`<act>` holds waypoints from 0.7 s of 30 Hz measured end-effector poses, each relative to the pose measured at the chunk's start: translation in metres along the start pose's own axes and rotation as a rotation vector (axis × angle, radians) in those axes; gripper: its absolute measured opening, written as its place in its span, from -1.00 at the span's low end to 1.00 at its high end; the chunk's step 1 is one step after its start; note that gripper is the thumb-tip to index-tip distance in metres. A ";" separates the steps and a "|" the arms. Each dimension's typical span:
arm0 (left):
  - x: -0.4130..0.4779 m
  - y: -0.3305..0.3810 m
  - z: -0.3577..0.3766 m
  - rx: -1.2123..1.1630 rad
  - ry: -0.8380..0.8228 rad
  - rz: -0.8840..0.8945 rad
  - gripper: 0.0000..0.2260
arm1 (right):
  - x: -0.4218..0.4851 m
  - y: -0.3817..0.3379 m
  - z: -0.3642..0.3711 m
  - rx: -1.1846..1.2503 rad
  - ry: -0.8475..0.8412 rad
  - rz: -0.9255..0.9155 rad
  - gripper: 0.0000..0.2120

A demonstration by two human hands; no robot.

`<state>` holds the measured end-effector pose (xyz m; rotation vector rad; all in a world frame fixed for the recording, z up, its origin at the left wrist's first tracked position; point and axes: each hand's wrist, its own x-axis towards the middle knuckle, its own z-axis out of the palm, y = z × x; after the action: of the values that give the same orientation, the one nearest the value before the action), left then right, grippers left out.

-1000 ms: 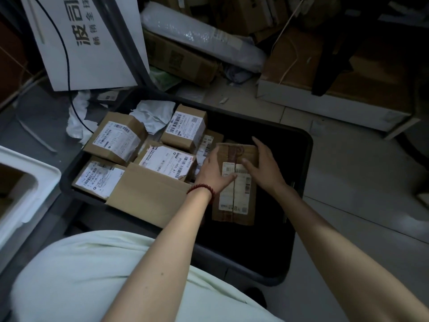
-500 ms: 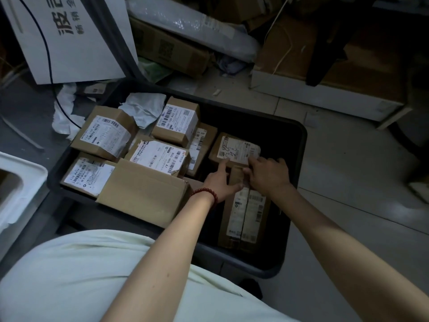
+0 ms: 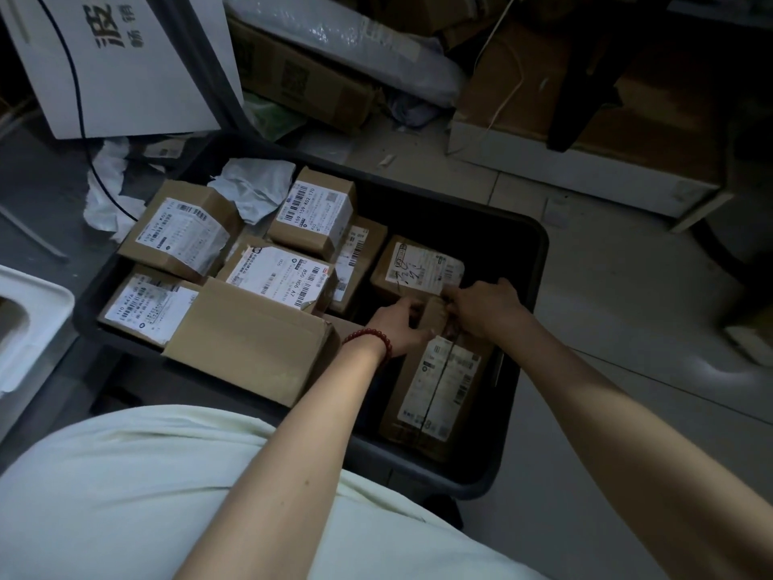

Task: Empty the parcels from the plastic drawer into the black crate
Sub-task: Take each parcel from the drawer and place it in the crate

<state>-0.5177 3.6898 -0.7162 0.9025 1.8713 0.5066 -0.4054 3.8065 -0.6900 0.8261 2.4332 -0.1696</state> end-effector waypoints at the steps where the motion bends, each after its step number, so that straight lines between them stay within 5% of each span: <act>1: 0.003 0.000 0.000 -0.034 -0.001 -0.022 -0.44 | -0.001 0.003 0.002 0.026 0.017 -0.021 -0.69; 10: 0.032 0.004 0.009 -0.375 -0.066 -0.164 -0.15 | -0.001 0.020 0.016 0.078 0.124 -0.116 -0.68; 21: 0.036 -0.008 0.020 -0.653 -0.023 -0.118 -0.41 | 0.013 0.019 0.010 0.131 -0.091 -0.072 -0.63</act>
<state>-0.5119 3.7117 -0.7516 0.3575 1.5685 0.9538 -0.3985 3.8258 -0.7042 0.7703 2.3866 -0.3895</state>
